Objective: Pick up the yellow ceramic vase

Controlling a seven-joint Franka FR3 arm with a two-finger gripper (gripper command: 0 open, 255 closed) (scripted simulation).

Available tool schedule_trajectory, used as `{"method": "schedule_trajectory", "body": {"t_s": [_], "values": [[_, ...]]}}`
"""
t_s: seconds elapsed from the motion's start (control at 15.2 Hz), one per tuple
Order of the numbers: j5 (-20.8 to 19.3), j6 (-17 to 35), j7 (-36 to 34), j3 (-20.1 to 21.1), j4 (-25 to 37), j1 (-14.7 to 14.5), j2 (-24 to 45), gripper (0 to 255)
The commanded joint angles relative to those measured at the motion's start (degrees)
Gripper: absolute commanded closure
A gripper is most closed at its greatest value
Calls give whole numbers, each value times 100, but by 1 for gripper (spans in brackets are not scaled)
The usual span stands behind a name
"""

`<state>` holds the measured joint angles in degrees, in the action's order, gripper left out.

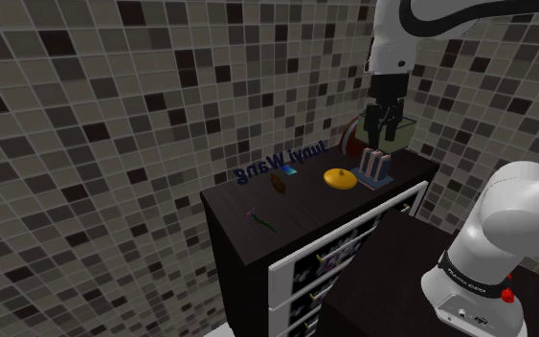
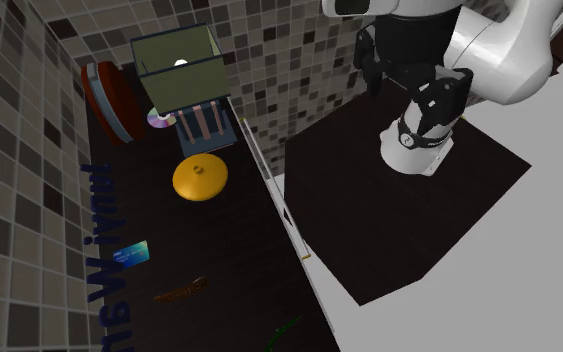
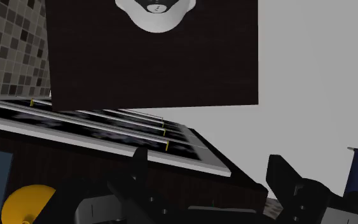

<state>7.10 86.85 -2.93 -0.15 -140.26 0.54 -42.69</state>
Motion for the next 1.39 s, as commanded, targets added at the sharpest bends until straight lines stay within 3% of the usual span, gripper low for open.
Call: {"method": "schedule_trajectory", "body": {"t_s": [0.0, 0.66, 1.32], "values": [[0, 0, 0, 0, 0, 0, 0, 0], [-540, 1599, 902, -707, -221, 377, 1337, 0], [-603, 3014, 1805, -1356, 324, 634, 3233, 0]]}}
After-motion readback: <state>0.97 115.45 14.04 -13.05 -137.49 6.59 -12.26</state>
